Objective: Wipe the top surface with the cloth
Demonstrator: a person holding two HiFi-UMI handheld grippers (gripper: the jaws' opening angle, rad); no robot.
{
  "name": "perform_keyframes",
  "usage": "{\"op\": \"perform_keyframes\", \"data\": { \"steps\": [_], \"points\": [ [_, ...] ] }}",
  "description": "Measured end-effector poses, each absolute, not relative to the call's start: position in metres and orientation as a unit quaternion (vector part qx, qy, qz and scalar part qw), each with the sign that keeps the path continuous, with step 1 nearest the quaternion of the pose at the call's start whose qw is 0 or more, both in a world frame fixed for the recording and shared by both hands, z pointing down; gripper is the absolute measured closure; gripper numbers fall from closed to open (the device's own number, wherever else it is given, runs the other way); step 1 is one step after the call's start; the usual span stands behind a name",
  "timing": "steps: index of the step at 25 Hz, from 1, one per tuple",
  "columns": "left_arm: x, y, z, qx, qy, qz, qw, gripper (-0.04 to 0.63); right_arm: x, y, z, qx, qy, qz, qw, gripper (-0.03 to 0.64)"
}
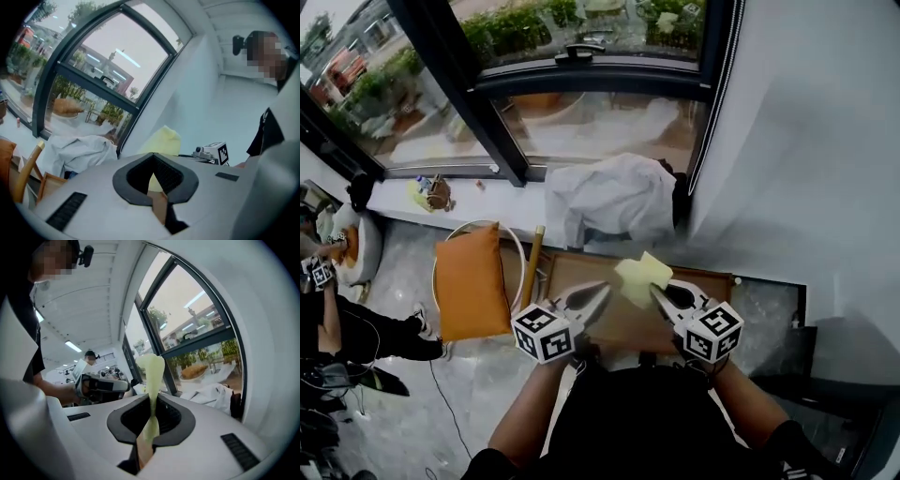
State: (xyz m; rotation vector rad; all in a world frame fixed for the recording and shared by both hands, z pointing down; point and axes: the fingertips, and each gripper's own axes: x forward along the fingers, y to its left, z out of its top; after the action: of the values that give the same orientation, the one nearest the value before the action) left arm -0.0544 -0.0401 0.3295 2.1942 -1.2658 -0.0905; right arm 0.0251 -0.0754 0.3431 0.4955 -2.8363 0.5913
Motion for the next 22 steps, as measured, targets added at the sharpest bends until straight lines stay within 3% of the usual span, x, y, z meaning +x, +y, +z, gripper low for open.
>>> {"op": "perform_keyframes", "data": {
  "steps": [6, 11, 22],
  "points": [
    [-0.05, -0.011, 0.268, 0.847, -0.485, -0.06, 0.209, 0.584, 0.044, -0.067, 0.271, 0.143, -0.979, 0.145, 0.028, 0.584],
    [-0.04, 0.019, 0.24, 0.865, -0.472, -0.075, 0.151, 0.584, 0.065, -0.052, 0.247, 0.151, -0.982, 0.113, 0.006, 0.584],
    [-0.028, 0.103, 0.242, 0.909, -0.381, -0.067, 0.153, 0.584, 0.096, 0.031, 0.239, 0.244, -0.961, 0.128, -0.018, 0.584]
  ]
}}
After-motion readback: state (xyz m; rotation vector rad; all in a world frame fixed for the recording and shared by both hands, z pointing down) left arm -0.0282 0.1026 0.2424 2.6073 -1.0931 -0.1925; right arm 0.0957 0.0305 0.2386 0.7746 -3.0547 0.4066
